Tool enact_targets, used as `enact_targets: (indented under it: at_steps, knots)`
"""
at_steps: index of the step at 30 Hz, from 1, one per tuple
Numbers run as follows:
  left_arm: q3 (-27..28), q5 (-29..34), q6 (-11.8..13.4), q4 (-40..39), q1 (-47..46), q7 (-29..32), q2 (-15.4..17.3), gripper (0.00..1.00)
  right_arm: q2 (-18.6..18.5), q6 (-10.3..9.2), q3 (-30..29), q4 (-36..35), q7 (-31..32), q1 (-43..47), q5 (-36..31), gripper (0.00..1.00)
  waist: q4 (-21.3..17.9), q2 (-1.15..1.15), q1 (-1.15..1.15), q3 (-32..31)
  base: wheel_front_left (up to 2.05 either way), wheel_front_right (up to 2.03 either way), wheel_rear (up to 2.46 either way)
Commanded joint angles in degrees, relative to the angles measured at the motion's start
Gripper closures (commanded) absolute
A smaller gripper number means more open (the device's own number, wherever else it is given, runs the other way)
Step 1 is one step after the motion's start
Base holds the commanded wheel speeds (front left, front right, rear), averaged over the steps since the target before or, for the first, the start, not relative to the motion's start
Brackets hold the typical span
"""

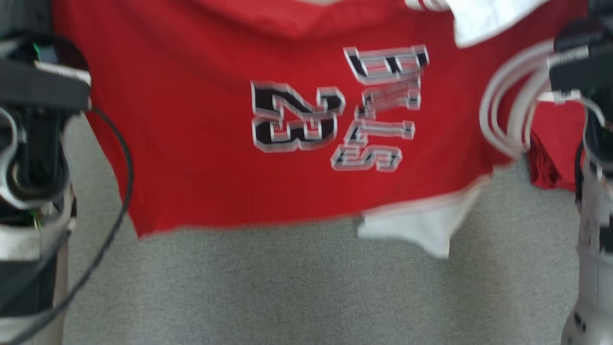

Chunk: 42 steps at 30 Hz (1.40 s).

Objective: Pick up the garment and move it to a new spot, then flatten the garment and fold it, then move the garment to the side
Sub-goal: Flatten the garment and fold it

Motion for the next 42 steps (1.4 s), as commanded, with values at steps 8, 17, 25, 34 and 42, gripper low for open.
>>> enact_targets:
  at_steps: [8,17,25,34,42]
  knots:
    - [1.46,0.81,-2.08,13.93,-13.35,-4.94,-1.12,1.00,-0.84,-0.14,5.87,19.98,-10.83,-22.02,-2.42,1.00,-0.66,0.00,0.00,10.38,0.00,0.00,0.00]
    - [0.99,6.08,-7.87,26.95,-24.63,-18.55,-1.56,1.00,1.39,-0.14,7.31,37.70,-25.42,-37.59,-10.46,1.00,-0.23,0.00,0.00,12.23,0.00,0.00,0.00]
    - [-1.08,7.40,-10.66,34.24,-17.75,-21.58,-1.92,1.00,-0.13,-0.14,12.58,44.29,-25.03,-30.60,-6.89,1.00,-0.48,0.00,0.00,13.10,0.00,0.00,0.00]
    - [-5.27,6.51,-11.59,35.59,-5.07,-21.65,-1.69,1.00,-5.28,-0.14,15.40,36.05,-13.78,-15.86,3.81,1.00,0.54,0.00,0.00,8.44,0.00,0.00,0.00]
    - [-7.65,5.21,-11.44,32.53,6.16,-20.56,-0.57,1.00,-8.35,-0.14,12.48,21.44,-4.00,0.23,8.11,1.00,1.21,0.00,0.00,5.06,0.00,0.00,0.00]
